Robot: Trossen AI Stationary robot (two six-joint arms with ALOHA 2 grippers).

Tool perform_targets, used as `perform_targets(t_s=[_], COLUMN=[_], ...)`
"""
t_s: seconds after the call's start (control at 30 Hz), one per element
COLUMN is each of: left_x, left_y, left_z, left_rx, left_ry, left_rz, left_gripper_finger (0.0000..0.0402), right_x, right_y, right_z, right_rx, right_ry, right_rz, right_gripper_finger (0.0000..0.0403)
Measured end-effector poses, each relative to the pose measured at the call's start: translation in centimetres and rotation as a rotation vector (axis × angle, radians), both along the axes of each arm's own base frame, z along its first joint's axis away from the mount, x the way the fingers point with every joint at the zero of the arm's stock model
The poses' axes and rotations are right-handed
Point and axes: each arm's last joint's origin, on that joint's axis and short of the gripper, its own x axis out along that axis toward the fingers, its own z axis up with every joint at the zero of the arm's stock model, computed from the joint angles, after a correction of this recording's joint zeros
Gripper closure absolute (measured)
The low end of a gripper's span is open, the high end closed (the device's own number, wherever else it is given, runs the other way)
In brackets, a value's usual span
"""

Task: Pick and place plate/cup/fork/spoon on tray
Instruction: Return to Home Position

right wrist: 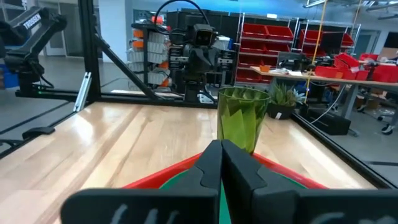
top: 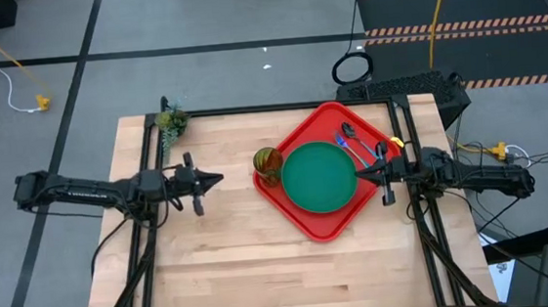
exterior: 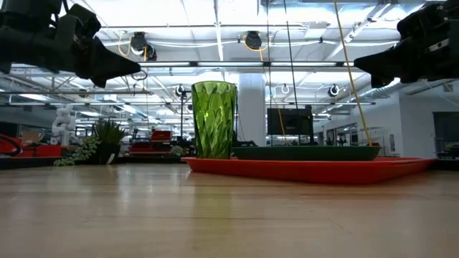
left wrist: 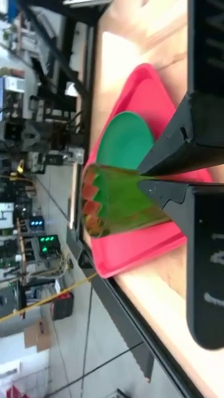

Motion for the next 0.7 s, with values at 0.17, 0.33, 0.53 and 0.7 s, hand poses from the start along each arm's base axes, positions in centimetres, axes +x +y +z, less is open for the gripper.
perform_targets(t_s=[0.17, 0.33, 0.53, 0.7], left_x=[0.0, -0.1, -0.1, -0.2], left_y=[-0.4, -0.9, -1.1, -1.3], left_z=[-0.4, -0.8, -0.9, -1.0], left_rx=[0.005, 0.013, 0.044, 0.052], left_ry=[0.048, 0.082, 0.098, 0.099], left_rz=[-0.029, -0.058, -0.072, -0.097], left_gripper_finger=[0.0376, 0.0376, 0.0376, 0.0376], right_x=[0.0, 0.0, 0.0, 0.0], right_y=[0.0, 0.0, 0.0, 0.0], right_z=[0.0, 0.0, 0.0, 0.0], right_rx=[0.000, 0.000, 0.000, 0.000], right_ry=[0.000, -0.001, -0.001, -0.001], right_rz=[0.000, 0.000, 0.000, 0.000], right_gripper_finger=[0.0403, 0.0403, 0.0403, 0.0403])
